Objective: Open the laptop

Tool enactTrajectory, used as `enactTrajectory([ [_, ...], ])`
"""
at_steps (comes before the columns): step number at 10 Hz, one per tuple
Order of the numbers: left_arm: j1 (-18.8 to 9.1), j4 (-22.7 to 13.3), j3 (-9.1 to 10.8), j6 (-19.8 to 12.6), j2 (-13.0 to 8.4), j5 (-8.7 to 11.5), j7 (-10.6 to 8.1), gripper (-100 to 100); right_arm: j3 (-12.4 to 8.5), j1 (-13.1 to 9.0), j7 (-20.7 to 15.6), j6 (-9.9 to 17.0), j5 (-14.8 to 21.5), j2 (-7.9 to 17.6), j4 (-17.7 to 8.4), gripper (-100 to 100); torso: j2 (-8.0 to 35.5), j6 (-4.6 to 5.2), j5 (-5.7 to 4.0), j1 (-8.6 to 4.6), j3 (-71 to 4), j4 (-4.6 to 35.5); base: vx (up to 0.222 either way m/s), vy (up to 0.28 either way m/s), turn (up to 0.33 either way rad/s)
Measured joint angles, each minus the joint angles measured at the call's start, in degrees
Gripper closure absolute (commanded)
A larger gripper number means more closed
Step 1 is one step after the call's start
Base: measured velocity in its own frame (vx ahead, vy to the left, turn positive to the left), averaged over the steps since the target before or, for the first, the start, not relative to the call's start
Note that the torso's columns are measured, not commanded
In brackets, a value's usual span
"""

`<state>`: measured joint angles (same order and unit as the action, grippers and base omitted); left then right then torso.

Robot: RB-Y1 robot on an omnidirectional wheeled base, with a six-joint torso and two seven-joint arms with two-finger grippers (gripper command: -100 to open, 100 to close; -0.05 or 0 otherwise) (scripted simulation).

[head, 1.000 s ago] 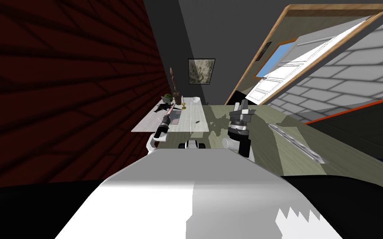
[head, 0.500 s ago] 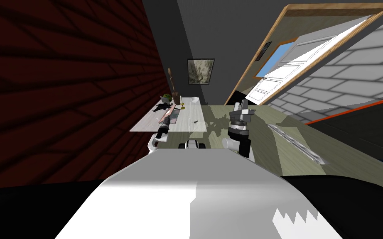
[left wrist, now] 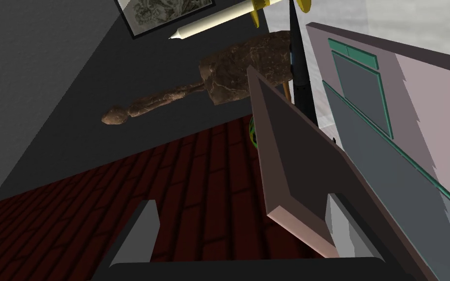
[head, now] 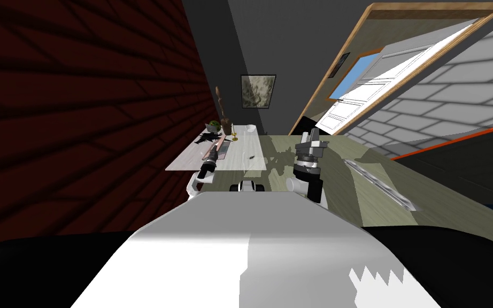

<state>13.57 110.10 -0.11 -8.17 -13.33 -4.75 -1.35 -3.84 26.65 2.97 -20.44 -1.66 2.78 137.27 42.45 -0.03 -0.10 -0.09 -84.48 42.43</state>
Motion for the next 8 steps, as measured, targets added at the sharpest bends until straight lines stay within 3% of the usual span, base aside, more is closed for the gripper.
enactTrajectory([
  [5,1.31,7.44,0.03,-5.94,-1.49,0.62,-0.81,-100,0.0,0.0,0.0,0.0,0.0,0.0,0.0,0,-0.11,0.03,0.07,0.06,-0.06,-0.09,0.013,0.002,-0.007],
  [6,1.31,7.61,0.04,-6.19,-1.53,0.64,-0.85,0,0.0,0.0,0.0,0.0,0.0,0.0,0.0,0,-0.13,0.03,0.09,0.08,-0.07,-0.13,0.0,0.0,0.0],
  [8,1.31,7.59,0.03,-6.17,-1.52,0.63,-0.84,0,0.0,0.0,0.0,0.0,0.0,0.0,0.0,0,-0.16,0.03,0.1,0.1,-0.09,-0.14,0.0,0.0,0.0],
])
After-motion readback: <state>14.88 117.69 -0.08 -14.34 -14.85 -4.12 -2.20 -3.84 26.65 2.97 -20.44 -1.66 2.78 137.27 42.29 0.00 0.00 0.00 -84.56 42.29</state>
